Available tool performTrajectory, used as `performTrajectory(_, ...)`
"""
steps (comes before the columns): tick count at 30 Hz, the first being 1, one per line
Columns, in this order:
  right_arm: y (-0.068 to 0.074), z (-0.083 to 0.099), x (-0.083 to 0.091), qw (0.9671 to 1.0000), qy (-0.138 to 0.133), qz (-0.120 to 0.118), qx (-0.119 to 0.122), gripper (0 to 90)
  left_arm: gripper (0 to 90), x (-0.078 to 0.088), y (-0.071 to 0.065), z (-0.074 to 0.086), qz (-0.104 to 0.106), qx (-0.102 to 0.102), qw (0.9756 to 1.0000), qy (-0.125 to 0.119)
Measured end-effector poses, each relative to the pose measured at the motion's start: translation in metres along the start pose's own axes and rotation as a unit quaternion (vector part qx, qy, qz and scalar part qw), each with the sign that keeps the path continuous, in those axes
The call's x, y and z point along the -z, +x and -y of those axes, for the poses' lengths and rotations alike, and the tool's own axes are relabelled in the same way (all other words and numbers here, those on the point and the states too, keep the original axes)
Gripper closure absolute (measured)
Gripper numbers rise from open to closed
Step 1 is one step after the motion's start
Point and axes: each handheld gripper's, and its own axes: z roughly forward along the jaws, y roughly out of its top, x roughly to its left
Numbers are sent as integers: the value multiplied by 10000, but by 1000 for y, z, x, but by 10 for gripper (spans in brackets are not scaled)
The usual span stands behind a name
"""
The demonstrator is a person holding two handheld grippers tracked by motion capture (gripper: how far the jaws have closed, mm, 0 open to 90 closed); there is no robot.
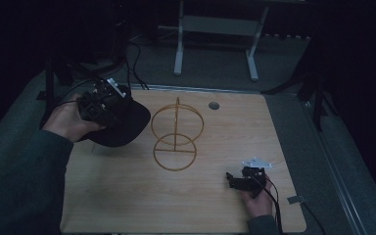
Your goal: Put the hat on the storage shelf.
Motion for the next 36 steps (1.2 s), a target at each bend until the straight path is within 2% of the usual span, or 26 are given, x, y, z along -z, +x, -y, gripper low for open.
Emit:
performTrajectory(7,0,0,0,10000,0,0,4,123,765,7,0,-1,-38,-71,10000,-25)
performTrajectory(31,0,0,0,10000,-1,0,1,123,763,26,-5,-13,-61,-132,9995,-277)
performTrajectory(36,0,0,0,10000,0,0,1,123,762,26,-8,-18,-82,-240,9992,-294)
